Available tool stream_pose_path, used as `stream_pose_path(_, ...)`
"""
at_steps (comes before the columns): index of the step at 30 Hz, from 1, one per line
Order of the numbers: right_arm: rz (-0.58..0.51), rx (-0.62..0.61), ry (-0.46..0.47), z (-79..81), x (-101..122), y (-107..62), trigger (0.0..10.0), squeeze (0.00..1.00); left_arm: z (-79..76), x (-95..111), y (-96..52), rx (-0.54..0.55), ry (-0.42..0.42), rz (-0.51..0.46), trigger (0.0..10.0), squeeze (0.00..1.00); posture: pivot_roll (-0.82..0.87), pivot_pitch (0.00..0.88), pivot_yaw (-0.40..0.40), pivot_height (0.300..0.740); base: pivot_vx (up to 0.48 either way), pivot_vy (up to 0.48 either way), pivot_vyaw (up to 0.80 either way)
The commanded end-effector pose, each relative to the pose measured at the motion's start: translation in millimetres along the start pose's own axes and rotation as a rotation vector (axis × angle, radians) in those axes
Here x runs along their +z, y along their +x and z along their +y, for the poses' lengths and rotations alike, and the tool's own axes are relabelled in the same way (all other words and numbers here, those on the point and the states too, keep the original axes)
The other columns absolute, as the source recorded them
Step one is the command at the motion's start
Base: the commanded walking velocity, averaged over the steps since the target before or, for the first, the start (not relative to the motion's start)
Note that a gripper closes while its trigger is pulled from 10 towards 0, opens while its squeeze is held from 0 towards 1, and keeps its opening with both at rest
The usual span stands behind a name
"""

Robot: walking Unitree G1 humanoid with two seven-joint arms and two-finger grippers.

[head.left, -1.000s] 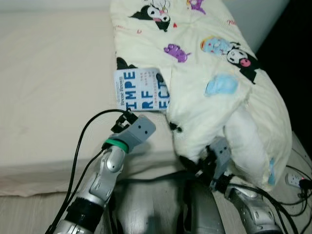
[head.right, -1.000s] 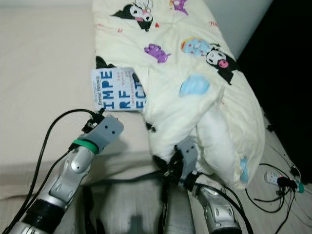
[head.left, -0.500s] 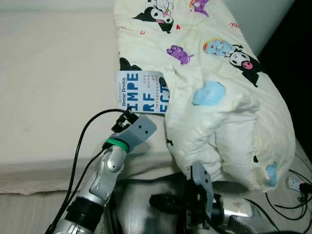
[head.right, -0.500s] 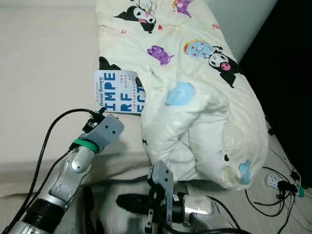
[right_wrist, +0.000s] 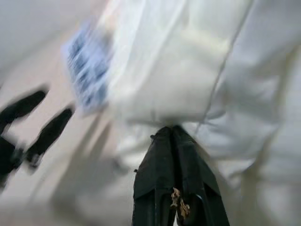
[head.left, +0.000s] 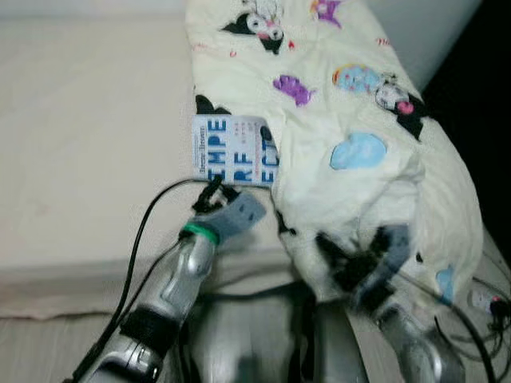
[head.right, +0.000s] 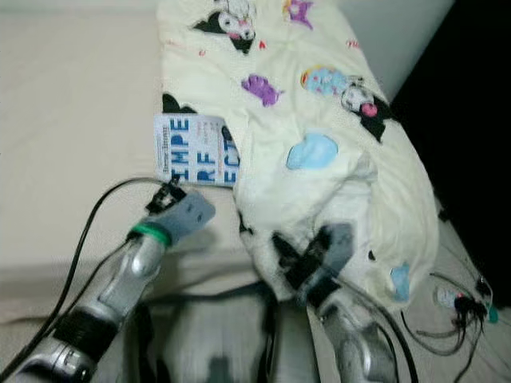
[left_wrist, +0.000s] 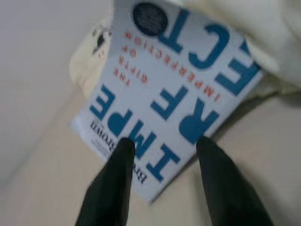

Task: Clean up the room

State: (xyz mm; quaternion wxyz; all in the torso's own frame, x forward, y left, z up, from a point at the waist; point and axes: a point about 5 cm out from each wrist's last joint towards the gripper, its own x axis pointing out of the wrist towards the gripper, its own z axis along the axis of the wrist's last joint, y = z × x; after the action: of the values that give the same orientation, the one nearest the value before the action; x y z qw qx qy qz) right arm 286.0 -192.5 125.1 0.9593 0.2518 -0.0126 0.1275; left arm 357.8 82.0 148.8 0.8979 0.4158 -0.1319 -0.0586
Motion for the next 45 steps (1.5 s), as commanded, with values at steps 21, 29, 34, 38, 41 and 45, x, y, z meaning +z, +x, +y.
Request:
stream_pose_path(21, 0.016, 0.313, 0.035, 89.9, 10, -24.3, 10.0, 0.0, -25.9, -8, 11.8, 0.023, 0.177, 0.067, 10.0, 0.5, -0.21, 0.435, 0.025, 0.567, 0.0, 0.0, 0.0)
stream_pose_path(29, 0.075, 0.427, 0.102, 120.4, 8, -43.7, 10.0, 0.0, -15.4, -4, 16.9, 0.148, 0.156, 0.065, 10.0, 1.0, -0.25, 0.482, 0.015, 0.567, 0.0, 0.0, 0.0)
stream_pose_path(34, 0.114, 0.386, 0.109, 118.8, 3, -56.8, 10.0, 0.0, -13.2, 4, 20.9, 0.199, 0.137, 0.056, 10.0, 0.0, -0.27, 0.5, 0.017, 0.567, 0.0, 0.0, 0.0)
stream_pose_path(38, 0.117, 0.371, 0.118, 121.7, 4, -59.9, 10.0, 0.0, -11.5, 12, 24.2, 0.24, 0.12, 0.043, 10.0, 0.0, -0.28, 0.506, 0.018, 0.567, 0.0, 0.0, 0.0)
stream_pose_path(41, 0.118, 0.365, 0.125, 124.0, 5, -61.6, 10.0, 0.0, -6.6, 20, 29.2, 0.277, 0.1, 0.035, 10.0, 0.0, -0.28, 0.511, 0.018, 0.567, 0.0, 0.0, 0.0)
stream_pose_path(45, 0.127, 0.359, 0.134, 127.0, 3, -64.6, 10.0, 0.0, 8.9, 26, 38.3, 0.335, 0.075, 0.036, 10.0, 0.0, -0.28, 0.512, 0.023, 0.567, 0.0, 0.0, 0.0)
